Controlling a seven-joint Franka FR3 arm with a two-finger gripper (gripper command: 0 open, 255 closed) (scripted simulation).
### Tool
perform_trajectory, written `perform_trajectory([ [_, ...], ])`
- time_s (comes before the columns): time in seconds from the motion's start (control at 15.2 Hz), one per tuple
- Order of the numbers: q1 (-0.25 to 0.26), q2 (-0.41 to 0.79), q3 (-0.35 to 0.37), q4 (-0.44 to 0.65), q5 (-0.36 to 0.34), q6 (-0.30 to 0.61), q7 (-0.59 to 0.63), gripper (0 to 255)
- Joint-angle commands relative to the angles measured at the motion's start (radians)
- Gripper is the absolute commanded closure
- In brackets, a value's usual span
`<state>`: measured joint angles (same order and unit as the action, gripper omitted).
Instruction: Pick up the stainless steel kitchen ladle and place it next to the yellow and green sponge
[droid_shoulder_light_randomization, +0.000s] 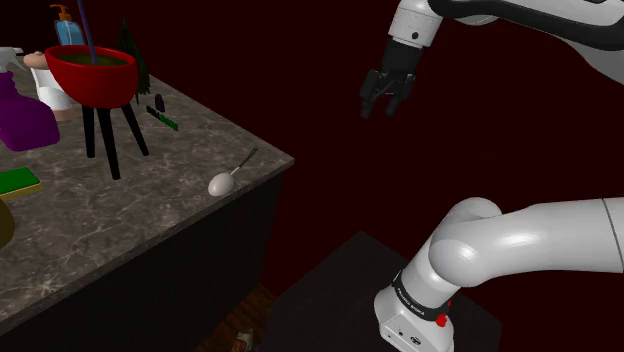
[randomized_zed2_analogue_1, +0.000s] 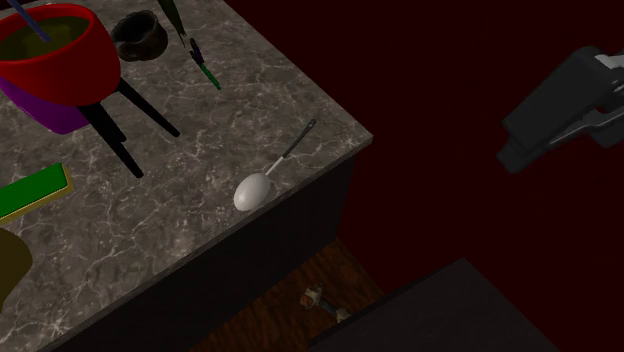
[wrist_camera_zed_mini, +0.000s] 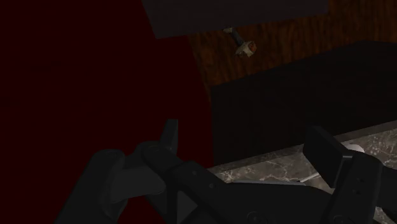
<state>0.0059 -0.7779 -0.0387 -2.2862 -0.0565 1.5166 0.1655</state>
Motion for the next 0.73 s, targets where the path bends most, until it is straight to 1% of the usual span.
perform_trajectory([
  [0.0,0.0,0.0,0.0,0.0,0.0,0.0,0.0,0],
  [0.33,-0.012,0.103,0.087,-0.03,0.061,0.118,0.185,0],
  [0.66,-0.025,0.244,0.166,-0.019,0.103,0.236,0.364,0],
])
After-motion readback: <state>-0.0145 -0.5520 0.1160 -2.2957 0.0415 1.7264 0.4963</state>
